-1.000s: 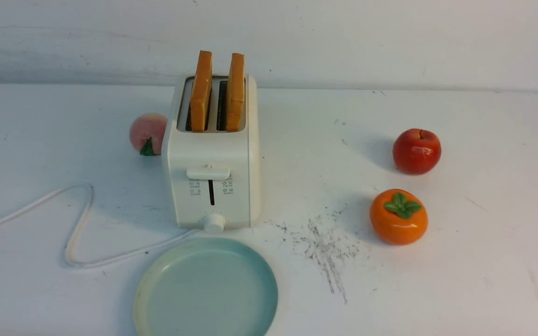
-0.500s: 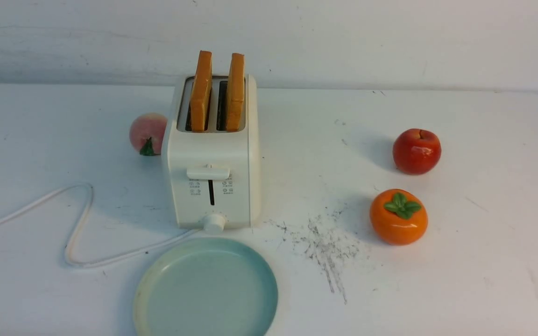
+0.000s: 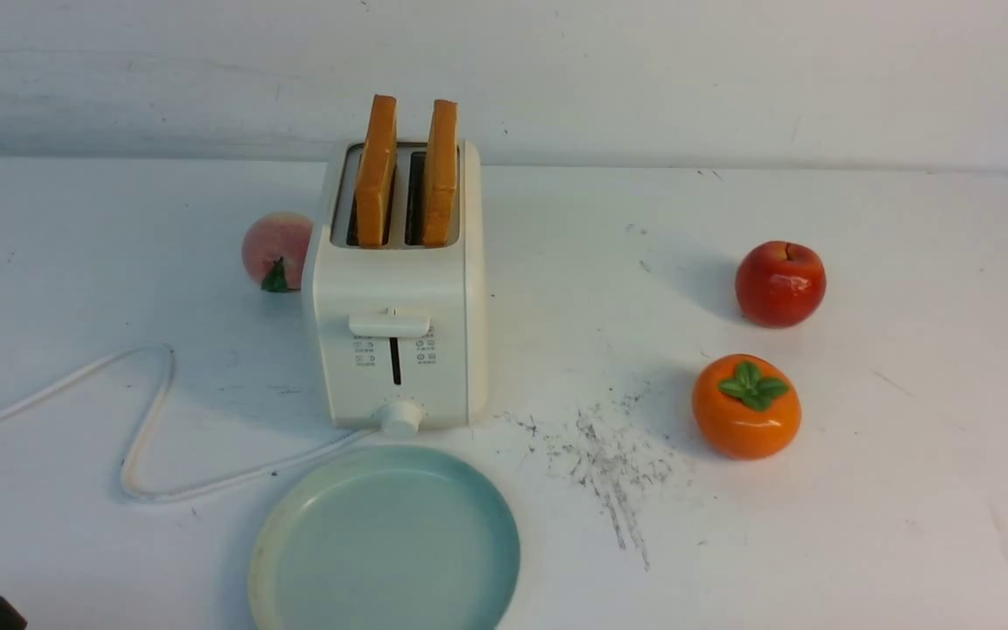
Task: Take toasted bread from bread machine on white table place on plate.
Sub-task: 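Reach for a toast slice standing in the toaster with the left gripper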
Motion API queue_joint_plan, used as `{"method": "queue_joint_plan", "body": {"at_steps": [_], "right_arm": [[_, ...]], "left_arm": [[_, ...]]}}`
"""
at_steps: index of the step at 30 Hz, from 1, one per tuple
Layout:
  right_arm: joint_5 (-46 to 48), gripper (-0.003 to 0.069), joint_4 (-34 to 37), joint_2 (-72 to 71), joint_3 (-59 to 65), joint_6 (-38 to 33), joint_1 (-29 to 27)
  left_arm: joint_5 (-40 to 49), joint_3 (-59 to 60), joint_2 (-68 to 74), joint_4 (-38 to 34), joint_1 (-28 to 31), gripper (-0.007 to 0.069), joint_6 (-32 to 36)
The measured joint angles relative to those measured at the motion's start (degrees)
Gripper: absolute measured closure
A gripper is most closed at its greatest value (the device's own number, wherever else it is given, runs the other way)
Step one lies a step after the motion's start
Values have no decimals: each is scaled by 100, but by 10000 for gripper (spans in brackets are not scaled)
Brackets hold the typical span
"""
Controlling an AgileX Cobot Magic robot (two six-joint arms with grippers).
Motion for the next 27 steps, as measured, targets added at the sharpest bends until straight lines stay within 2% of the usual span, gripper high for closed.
{"method": "queue_joint_plan", "body": {"at_steps": [3, 4, 5, 7, 11, 17, 19, 21, 23, 27], "right_arm": [[-213, 419, 967, 0, 39, 201, 0], [-418, 419, 1678, 0, 44, 394, 0], [-448, 419, 1678, 0, 44, 394, 0], [-899, 419, 2758, 0, 44, 543, 0], [-1410, 419, 3671, 0, 44, 582, 0], [-1816, 419, 3989, 0, 44, 666, 0], [-1789, 419, 4260, 0, -79, 918, 6], [-1514, 419, 4407, 0, -432, 982, 45], [-1010, 419, 4290, 26, -1181, 681, 71], [80, 433, 3706, 702, -2641, -294, 77]], "left_arm": [[-274, 0, 0, -609, 0, 386, 0], [-400, 0, 0, -1021, 0, 386, 0], [-412, 0, 0, -1021, 0, 386, 0], [-512, 0, 0, -1502, 0, 386, 0], [-667, 0, 0, -1851, 0, 386, 0], [-1034, 0, 0, -2095, 0, 414, -78], [-1367, 0, 0, -2359, 0, 463, -259], [-1567, -97, 0, -2524, 0, 542, -400], [-1586, -458, 0, -2536, 0, 627, -411], [-1556, -1348, 45, -2280, 0, 638, -136]]}}
